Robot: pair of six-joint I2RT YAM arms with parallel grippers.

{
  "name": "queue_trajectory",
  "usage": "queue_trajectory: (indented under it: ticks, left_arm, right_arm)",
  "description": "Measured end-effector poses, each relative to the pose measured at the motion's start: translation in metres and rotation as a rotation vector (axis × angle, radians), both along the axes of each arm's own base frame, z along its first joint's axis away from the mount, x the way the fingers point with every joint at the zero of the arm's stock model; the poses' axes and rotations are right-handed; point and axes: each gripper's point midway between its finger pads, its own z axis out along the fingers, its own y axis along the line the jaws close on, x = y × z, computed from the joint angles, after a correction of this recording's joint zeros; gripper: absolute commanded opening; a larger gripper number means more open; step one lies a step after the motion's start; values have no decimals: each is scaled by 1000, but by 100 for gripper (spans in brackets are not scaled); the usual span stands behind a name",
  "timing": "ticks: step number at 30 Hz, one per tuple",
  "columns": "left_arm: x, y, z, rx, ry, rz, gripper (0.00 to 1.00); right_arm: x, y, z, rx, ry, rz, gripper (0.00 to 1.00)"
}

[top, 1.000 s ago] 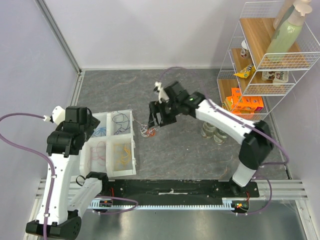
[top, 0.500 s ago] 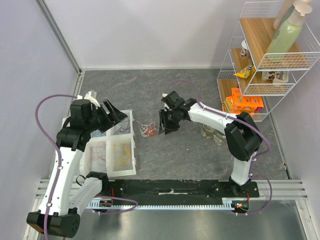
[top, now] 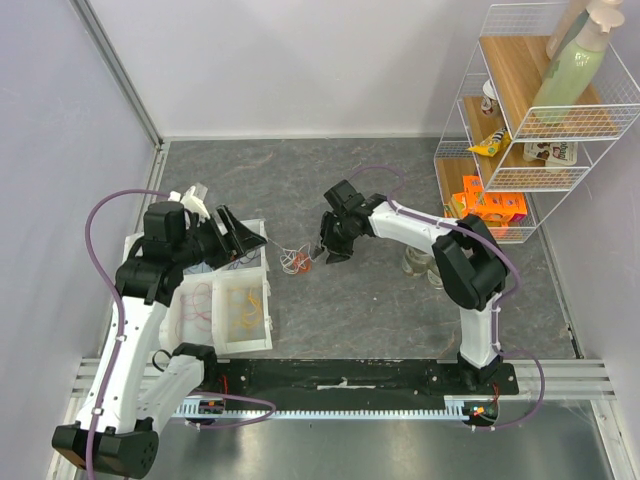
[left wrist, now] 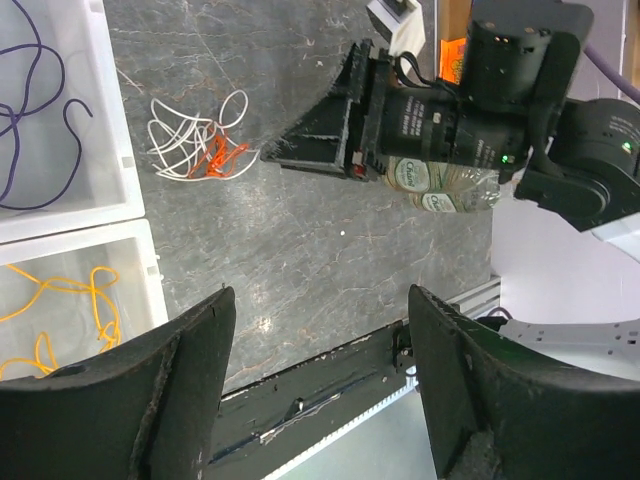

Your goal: Untangle the cables

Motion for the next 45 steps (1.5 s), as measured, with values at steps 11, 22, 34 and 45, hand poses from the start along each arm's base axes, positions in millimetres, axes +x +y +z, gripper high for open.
queue_trajectory:
  ticks: [11, 22, 34, 45]
  left_arm:
    - [-3, -3, 4, -7, -13, -26, 75]
    - [-3, -4, 6, -5, -17, -33, 75]
    - [-5, -10, 8, -19, -11, -63, 75]
    - [-9, -48, 11, -94, -2, -255, 62]
  right_arm:
    - [19, 8, -4, 10, 18, -104, 50]
    - [20, 25, -8, 36, 41, -126, 47]
    - [7, 24, -15, 2, 27, -93, 0]
    - [-6, -5, 87, 53, -284, 181, 0]
